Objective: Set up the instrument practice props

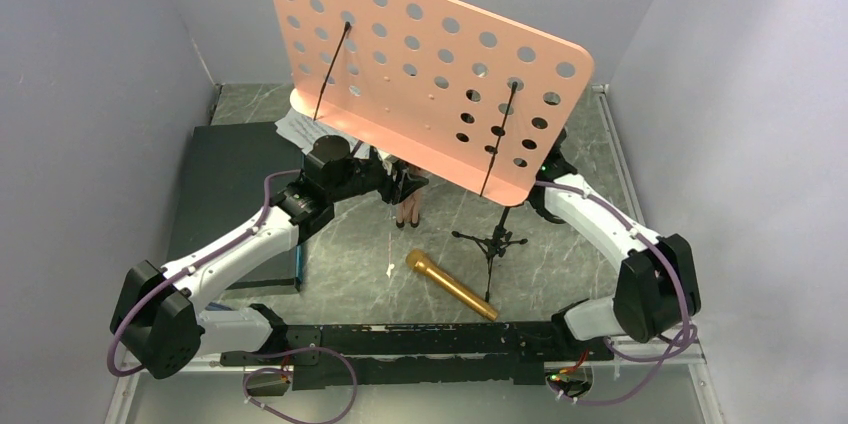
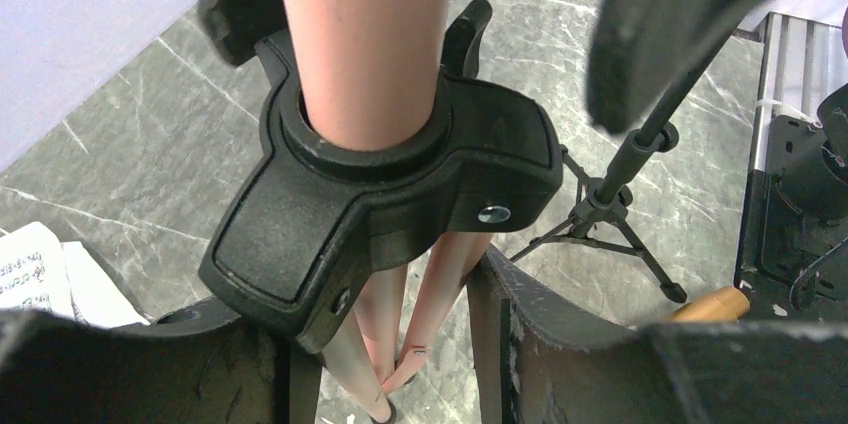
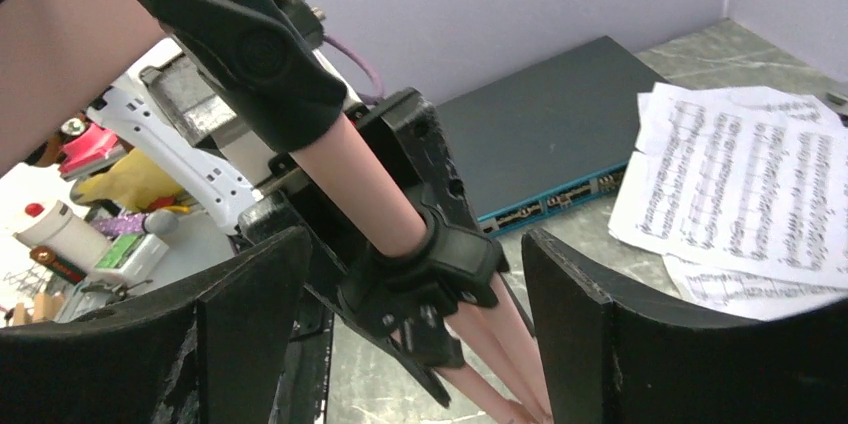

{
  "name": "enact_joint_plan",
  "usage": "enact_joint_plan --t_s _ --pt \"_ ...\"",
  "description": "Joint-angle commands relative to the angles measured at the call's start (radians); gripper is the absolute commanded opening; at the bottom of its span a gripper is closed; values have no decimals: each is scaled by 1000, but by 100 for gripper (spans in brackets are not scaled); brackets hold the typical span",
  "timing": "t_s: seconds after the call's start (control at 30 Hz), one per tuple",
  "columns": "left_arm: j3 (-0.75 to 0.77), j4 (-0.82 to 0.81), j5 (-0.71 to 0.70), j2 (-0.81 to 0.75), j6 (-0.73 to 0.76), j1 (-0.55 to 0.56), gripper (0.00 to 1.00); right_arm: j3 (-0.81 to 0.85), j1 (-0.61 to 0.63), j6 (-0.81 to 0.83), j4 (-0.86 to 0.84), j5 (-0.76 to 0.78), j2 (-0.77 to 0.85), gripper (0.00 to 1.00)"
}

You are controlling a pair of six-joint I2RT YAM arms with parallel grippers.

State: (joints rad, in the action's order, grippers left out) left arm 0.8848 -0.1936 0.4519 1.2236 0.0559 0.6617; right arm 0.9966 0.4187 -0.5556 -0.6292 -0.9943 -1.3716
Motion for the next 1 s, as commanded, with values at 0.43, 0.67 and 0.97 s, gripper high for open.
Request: enact_joint_plan --t_s 0.43,0.67,0.97 --pt "45 -34 99 -25 -101 4 3 142 92 17 -121 -6 -97 48" --pt "44 -29 98 -19 -99 4 3 155 100 45 -92 5 -106 5" --pt "40 -22 69 -19 -92 4 3 118 107 135 -57 39 -60 0"
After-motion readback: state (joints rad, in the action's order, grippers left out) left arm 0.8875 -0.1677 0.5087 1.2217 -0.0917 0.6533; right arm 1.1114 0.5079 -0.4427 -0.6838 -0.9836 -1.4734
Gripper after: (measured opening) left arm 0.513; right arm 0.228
